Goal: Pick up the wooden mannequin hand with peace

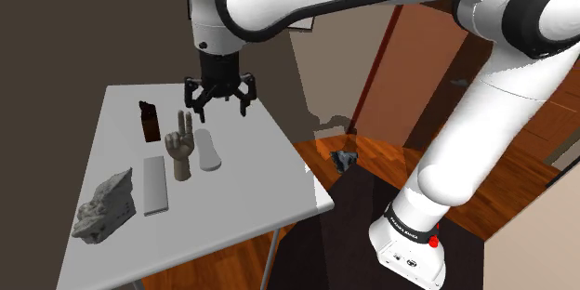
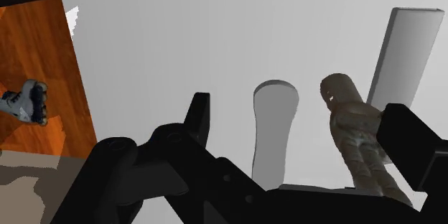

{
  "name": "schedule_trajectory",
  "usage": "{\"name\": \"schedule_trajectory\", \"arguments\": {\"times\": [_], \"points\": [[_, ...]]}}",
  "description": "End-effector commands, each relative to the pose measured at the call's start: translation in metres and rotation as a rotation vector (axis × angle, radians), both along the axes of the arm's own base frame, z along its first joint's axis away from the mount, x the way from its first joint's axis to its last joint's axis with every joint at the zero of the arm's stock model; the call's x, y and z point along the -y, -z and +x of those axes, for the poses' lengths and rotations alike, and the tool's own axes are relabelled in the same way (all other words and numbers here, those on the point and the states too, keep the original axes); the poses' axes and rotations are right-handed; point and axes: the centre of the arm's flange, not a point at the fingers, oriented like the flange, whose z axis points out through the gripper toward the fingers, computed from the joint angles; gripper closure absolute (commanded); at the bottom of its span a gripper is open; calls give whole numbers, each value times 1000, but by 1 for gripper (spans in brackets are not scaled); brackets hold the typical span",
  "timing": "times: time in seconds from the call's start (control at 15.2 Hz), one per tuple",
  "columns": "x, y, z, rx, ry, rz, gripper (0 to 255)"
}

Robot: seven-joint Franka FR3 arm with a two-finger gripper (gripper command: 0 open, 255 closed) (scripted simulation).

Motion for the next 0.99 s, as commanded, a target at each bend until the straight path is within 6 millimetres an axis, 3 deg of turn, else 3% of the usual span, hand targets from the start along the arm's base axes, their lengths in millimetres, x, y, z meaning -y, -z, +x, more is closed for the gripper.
{"name": "schedule_trajectory", "arguments": {"times": [0.0, 0.53, 0.92], "points": [[-18, 11, 20, -1, 40, -10, 0], [-76, 63, 97, -12, 179, -53, 0], [-76, 95, 97, -12, 179, -53, 0]]}}
